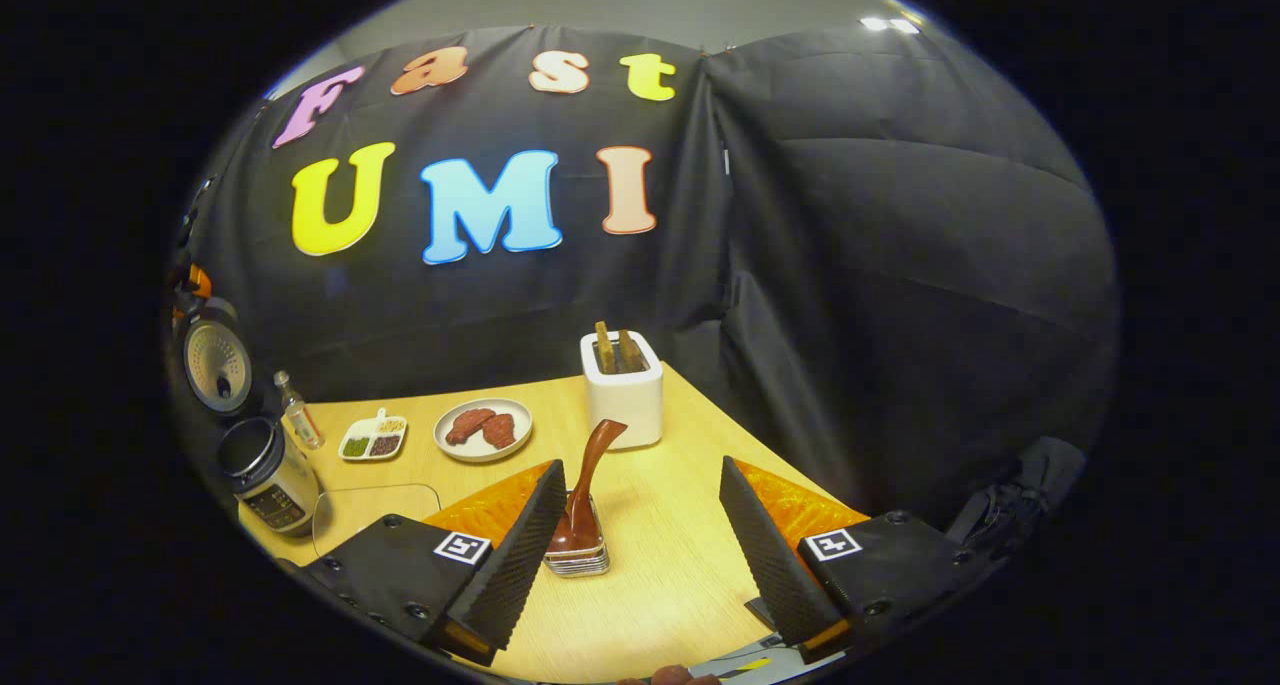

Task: Close the left gripper, press the button to open the rice cooker; take a wooden spoon from the chopstick holder with the right hand, scoop a spoonful of rice and pour it into the rice cooker, then put the wooden spoon back into the chopstick holder.

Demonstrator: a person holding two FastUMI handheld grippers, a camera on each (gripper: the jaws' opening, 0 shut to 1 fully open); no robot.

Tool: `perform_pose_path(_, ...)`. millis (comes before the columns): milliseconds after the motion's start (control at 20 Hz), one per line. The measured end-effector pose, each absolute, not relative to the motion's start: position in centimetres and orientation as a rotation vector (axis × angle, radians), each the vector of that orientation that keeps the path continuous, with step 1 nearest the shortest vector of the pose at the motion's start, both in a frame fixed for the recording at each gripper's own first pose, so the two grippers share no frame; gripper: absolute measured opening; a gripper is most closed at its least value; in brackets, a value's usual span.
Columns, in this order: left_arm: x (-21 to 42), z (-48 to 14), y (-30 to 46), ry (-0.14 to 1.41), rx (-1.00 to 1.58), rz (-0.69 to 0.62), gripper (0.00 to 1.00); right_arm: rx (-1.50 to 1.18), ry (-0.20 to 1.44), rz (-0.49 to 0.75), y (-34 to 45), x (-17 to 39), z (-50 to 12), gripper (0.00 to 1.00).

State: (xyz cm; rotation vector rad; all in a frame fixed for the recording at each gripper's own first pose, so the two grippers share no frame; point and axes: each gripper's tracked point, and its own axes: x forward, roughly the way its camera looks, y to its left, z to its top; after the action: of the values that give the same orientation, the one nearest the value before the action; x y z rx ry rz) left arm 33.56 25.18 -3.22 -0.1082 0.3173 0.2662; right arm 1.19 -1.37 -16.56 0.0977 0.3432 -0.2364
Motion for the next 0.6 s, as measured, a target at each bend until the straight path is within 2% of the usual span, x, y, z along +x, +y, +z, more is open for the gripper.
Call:
perform_pose_path(250, 30.6, -5.7, 22.3, 0.43, -0.115, 0.287, 0.98, 0.098, 0.404, -0.096, -0.3, 3.1, -18.2, 0.98)
perform_pose_path(600, 26.3, -10.5, 18.5, 0.576, -0.142, 0.32, 0.98, 0.12, 0.442, -0.02, -1.5, 5.3, -20.2, 0.98)
